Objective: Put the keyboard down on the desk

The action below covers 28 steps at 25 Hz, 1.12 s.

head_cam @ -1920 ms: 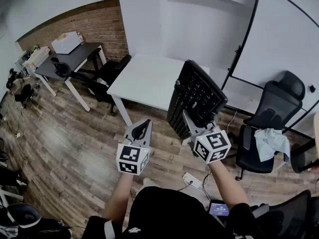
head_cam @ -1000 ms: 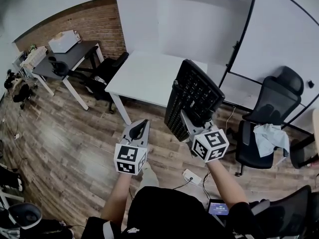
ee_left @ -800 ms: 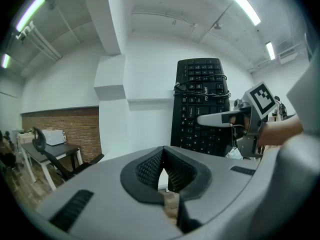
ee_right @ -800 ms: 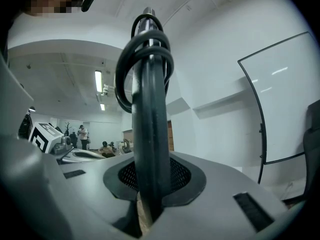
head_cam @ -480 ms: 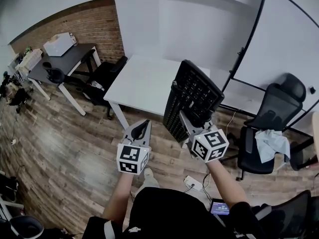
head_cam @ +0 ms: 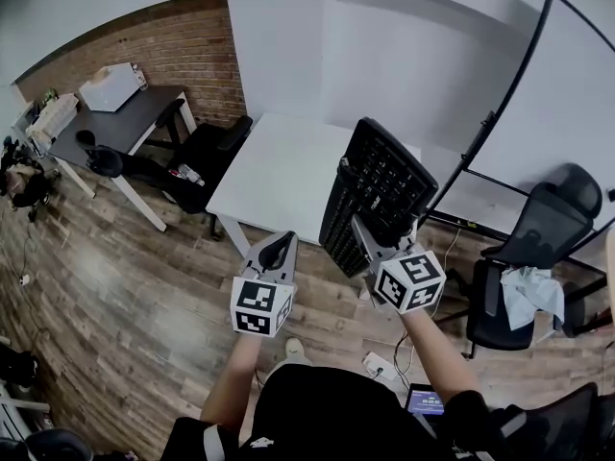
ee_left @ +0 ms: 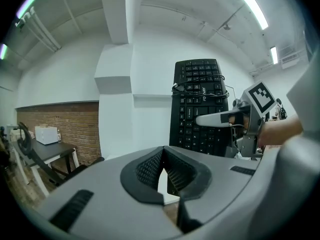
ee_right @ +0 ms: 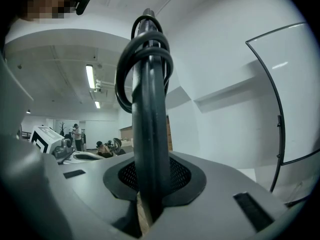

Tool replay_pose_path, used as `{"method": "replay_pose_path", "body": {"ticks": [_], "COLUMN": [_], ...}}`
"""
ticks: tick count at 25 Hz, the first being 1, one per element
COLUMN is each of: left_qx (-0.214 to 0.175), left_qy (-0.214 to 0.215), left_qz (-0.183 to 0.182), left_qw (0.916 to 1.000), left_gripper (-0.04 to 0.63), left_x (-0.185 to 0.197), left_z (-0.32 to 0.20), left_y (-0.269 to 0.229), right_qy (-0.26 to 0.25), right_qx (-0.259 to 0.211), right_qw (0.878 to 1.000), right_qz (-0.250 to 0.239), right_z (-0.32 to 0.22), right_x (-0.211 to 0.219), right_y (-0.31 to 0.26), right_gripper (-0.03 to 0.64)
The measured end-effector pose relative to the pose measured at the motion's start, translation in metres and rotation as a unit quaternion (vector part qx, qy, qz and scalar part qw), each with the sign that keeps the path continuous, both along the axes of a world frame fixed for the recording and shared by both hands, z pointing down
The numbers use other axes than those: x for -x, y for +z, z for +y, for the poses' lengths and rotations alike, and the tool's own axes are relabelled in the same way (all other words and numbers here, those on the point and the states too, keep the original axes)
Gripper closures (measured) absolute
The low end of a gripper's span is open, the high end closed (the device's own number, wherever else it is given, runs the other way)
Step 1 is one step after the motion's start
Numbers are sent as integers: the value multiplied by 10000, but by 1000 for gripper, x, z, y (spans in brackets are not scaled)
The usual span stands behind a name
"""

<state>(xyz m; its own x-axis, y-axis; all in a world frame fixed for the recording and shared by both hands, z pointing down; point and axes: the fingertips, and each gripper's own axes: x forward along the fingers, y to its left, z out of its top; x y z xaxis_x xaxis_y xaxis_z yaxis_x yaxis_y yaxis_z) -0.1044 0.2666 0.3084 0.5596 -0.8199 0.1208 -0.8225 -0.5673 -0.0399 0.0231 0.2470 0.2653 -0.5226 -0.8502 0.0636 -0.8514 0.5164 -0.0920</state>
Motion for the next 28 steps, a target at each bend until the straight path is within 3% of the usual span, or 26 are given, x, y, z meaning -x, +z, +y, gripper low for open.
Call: {"method": "replay_pose_path", "body": {"ticks": [17, 21, 28], "left_qx": [129, 289, 345], "left_qy": [-39, -79, -96], "left_qz": [69, 262, 270], "left_qw": [9999, 9992, 9990], "left_gripper": [581, 581, 581], "left_x": [96, 107, 108], "left_z": [-101, -112, -127], "left_y": [11, 18, 24], "right_qy": [-13, -57, -99], "right_qx": [118, 196, 235], "right_qw": [9999, 9998, 9997], "right_qz": [-2, -13, 39], "right_z": [-102, -113, -128], "right_x": [93, 106, 110], "right_y": [9, 16, 20], "right_gripper": [517, 517, 517]}}
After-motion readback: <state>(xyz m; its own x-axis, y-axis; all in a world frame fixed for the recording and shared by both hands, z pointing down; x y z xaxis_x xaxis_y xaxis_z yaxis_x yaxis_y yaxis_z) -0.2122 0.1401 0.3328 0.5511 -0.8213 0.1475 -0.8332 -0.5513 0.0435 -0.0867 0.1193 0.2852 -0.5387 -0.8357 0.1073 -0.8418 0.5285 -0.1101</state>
